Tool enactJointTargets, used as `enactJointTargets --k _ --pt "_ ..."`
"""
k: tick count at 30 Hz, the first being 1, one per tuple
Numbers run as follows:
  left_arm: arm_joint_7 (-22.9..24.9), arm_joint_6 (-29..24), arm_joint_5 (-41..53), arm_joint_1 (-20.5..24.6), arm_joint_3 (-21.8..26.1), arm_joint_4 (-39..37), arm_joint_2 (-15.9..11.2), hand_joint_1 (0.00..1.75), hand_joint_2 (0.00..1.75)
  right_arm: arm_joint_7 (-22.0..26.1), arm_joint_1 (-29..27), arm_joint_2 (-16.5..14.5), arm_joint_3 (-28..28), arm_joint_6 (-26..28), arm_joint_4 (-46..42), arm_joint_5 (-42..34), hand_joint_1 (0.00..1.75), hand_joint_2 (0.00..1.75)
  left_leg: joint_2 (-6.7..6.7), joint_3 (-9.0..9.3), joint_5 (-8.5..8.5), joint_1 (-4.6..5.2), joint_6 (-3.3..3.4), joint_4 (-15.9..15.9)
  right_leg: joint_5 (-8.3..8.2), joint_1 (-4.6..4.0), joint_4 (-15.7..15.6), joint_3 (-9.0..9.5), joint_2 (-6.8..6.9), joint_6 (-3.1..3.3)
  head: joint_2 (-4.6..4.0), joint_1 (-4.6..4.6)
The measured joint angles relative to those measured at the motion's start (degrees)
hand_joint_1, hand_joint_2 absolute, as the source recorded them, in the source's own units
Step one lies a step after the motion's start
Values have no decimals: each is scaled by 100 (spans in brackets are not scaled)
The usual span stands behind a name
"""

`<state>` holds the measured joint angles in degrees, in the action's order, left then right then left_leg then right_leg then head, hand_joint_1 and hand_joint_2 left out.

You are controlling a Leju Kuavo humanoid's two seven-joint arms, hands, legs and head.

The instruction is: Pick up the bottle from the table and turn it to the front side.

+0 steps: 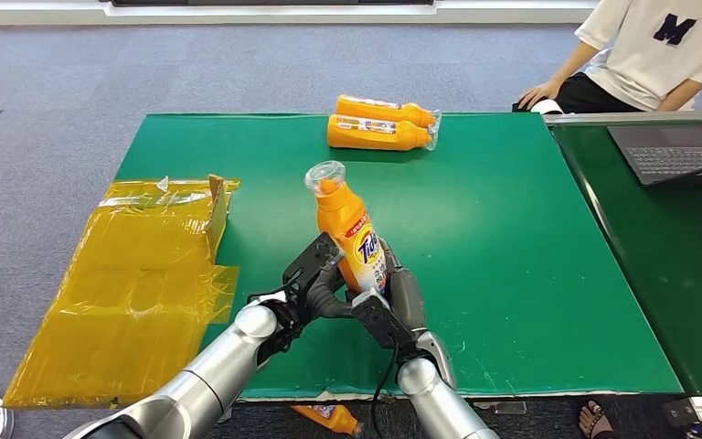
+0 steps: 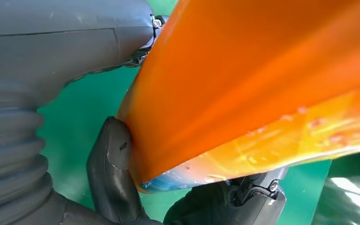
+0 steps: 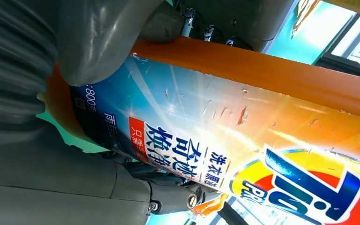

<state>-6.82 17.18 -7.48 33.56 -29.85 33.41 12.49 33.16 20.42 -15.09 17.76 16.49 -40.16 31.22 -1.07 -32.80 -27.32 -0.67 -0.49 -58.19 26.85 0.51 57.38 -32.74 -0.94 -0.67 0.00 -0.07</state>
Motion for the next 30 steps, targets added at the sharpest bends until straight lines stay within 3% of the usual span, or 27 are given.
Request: enactJointTargets --k 10,30 --pt "92 138 -414 254 -266 -305 67 0 175 171 43 -198 125 983 347 322 175 175 0 1 2 0 -3 0 0 0 1 -1 -1 0 0 2" --pt "99 -36 -685 409 -430 -508 89 0 175 110 170 -312 168 992 635 125 175 175 2 0 3 0 -4 0 -1 0 3 -3 -1 1 0 2"
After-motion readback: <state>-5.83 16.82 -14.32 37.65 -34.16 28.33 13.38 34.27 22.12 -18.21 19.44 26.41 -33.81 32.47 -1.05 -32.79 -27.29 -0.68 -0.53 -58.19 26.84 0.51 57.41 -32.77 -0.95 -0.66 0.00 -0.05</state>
